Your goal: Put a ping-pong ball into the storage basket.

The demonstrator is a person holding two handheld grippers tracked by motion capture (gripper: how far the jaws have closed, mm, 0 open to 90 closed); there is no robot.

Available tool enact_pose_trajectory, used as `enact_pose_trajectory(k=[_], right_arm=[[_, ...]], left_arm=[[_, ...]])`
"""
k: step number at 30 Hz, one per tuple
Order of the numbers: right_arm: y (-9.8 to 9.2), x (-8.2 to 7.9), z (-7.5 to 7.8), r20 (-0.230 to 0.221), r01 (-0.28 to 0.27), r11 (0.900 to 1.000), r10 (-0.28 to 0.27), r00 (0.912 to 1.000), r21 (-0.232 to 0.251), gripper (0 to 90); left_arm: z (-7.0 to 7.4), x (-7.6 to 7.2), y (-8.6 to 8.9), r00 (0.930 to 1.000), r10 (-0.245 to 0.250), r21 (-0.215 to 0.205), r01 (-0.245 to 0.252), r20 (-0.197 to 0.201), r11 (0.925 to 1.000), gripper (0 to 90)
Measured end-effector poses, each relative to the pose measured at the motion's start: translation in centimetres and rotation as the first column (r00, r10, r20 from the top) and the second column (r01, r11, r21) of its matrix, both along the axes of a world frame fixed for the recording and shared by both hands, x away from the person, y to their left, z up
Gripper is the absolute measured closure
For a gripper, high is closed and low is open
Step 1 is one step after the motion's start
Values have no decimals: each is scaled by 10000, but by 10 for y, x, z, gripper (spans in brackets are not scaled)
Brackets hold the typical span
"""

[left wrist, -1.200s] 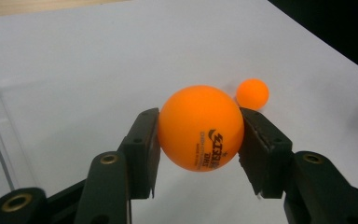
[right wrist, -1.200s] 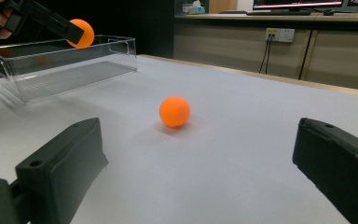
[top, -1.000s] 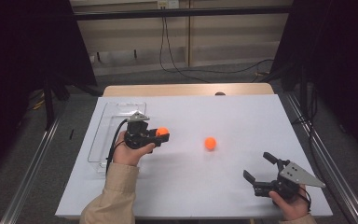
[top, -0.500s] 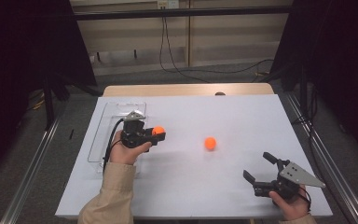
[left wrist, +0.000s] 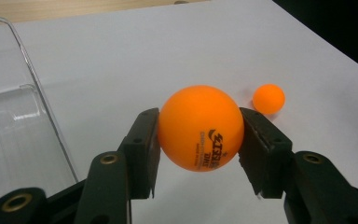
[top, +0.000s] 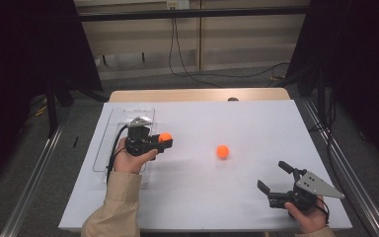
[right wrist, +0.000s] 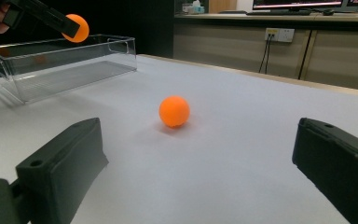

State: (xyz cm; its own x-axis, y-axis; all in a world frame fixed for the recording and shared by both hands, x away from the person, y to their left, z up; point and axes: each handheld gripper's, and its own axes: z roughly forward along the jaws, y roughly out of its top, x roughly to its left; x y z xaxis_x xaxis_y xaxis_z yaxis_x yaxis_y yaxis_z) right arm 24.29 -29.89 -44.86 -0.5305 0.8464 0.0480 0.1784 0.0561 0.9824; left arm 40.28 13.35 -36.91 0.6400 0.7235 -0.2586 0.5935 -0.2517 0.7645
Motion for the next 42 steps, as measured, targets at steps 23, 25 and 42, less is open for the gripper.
enact_pose_trajectory(k=[23, 25, 42], right_arm=[[0, 0, 0, 1, -4, 10000, 4, 10000, -3, 18], [0, 0, 0, 9, -2, 10000, 2, 10000, -6, 18], [0, 0, 0, 46, -15, 10000, 15, 10000, 7, 18]], left_arm=[[3, 1, 8, 9999, 147, -56, -147, 49, 9999, 508], [4, 1, 8, 9999, 159, -37, -159, 61, 9999, 508], [7, 1, 15, 9994, 298, -100, -296, 158, 9995, 508]])
